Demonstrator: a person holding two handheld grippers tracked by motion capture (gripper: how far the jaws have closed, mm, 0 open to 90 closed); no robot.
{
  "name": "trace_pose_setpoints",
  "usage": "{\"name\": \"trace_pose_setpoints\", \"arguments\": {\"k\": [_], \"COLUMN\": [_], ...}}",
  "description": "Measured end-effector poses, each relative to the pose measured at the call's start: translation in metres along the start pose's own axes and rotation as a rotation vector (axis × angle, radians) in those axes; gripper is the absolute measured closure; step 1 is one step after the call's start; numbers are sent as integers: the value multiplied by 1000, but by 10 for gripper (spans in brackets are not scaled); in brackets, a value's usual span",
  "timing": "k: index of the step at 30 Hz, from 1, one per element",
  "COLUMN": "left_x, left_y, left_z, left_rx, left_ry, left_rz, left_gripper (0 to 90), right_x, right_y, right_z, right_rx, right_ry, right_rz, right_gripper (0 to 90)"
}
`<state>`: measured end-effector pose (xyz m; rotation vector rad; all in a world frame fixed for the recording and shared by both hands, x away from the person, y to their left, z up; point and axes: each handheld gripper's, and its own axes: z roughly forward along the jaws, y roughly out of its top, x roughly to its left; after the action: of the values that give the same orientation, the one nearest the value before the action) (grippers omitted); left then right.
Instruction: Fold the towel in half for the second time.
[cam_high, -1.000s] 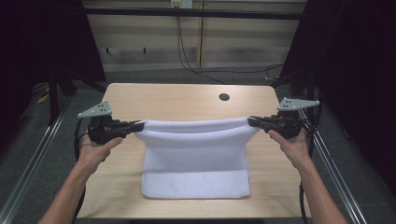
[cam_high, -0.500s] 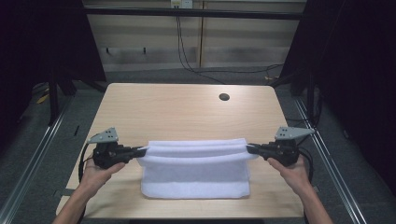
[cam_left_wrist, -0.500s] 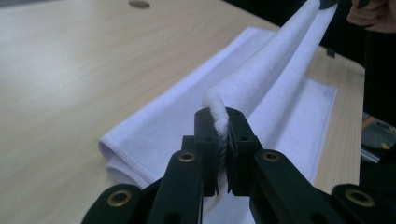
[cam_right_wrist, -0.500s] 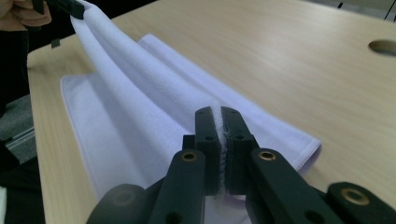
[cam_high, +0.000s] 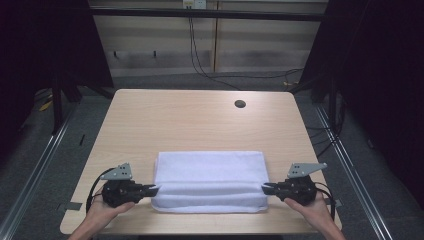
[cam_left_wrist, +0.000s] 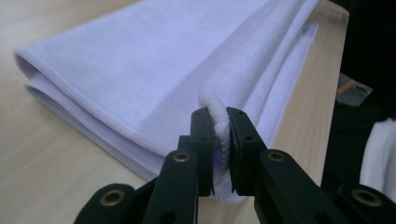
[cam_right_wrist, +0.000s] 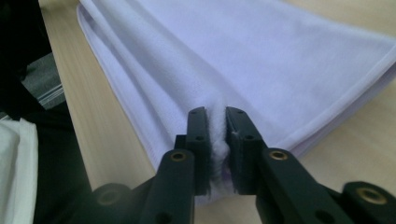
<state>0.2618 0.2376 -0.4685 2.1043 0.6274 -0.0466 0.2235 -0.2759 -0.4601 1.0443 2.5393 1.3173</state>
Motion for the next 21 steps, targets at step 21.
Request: {"name": "trace_pose_setpoints", "arguments": {"k": [21], "left_x": [-6], "left_y": [16], "left_z": [11], "left_rx": [-25], "left_ry": [24], "left_rz": [-79], "left_gripper": [493], "right_x": [2], "right_y": [-9], "right_z": [-3], "right_rx": [-64], "right_ry": [-23], "right_rz": [106], "right_gripper": [627]}}
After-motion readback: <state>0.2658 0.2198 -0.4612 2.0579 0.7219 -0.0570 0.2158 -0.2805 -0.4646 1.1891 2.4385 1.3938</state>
